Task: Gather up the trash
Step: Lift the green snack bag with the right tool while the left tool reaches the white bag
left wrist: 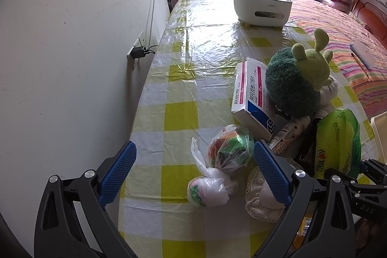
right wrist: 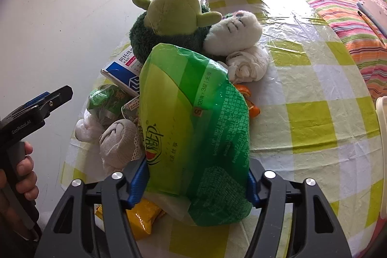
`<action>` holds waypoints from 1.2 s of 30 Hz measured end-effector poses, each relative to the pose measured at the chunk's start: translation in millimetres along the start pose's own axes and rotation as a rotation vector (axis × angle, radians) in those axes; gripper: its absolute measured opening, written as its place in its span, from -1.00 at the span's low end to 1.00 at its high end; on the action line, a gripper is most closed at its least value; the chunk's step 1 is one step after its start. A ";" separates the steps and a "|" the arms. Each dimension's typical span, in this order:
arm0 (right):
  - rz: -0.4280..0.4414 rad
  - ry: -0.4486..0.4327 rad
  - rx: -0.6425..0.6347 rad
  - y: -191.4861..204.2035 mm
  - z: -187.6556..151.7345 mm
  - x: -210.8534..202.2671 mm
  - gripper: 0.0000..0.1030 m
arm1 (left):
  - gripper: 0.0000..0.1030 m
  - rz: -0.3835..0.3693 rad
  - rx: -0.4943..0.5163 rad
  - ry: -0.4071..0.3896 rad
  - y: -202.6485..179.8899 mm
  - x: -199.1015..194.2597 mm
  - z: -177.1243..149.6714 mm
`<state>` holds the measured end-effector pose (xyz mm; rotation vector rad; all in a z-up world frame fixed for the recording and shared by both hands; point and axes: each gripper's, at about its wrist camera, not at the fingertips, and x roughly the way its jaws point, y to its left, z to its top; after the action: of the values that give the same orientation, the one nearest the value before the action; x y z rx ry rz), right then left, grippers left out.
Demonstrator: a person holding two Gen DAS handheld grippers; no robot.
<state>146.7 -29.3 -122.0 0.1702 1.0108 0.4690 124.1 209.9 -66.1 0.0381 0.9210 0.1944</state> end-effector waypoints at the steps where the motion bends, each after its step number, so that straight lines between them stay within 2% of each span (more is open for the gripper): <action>1: 0.006 -0.020 0.008 -1.8 2.1 -5.6 -0.10 | 0.87 0.003 0.003 0.003 -0.6 1.2 -0.1; 7: 0.011 -0.192 -0.005 -9.4 19.8 -54.0 -0.20 | 0.87 0.026 0.029 0.037 -3.5 16.3 0.5; 12: 0.022 -0.249 -0.039 -10.5 35.9 -74.9 -0.21 | 0.87 0.046 0.064 0.063 -6.8 30.6 1.7; 16: 0.040 -0.268 -0.014 -20.7 39.3 -81.6 -0.20 | 0.87 0.030 0.060 0.059 -7.9 34.3 4.1; 23: 0.081 -0.267 0.065 -38.2 28.3 -85.4 -0.20 | 0.87 -0.059 0.057 0.120 -16.3 47.1 3.1; 28: 0.103 -0.298 0.083 -41.6 25.9 -92.4 -0.20 | 0.88 -0.042 0.078 0.162 -25.4 61.1 1.6; 32: 0.108 -0.310 0.097 -45.8 24.6 -95.1 -0.20 | 0.84 -0.068 0.030 0.179 -18.6 64.0 1.2; 33: 0.110 -0.311 0.105 -47.9 24.5 -95.4 -0.20 | 0.81 -0.077 0.016 0.186 -16.6 65.1 0.9; 34: 0.110 -0.313 0.113 -50.0 24.5 -95.9 -0.20 | 0.66 -0.092 0.003 0.197 -14.7 66.6 0.6; 35: 0.111 -0.314 0.119 -52.3 24.4 -96.5 -0.20 | 0.38 -0.109 -0.011 0.210 -12.8 68.7 0.0; 36: 0.112 -0.316 0.124 -54.7 24.4 -97.1 -0.20 | 0.20 -0.123 -0.025 0.226 -11.2 71.2 -0.9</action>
<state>140.7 -120.0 -53.1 0.4005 0.7226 0.4644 167.0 212.0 -124.0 -0.0651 1.1422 0.0968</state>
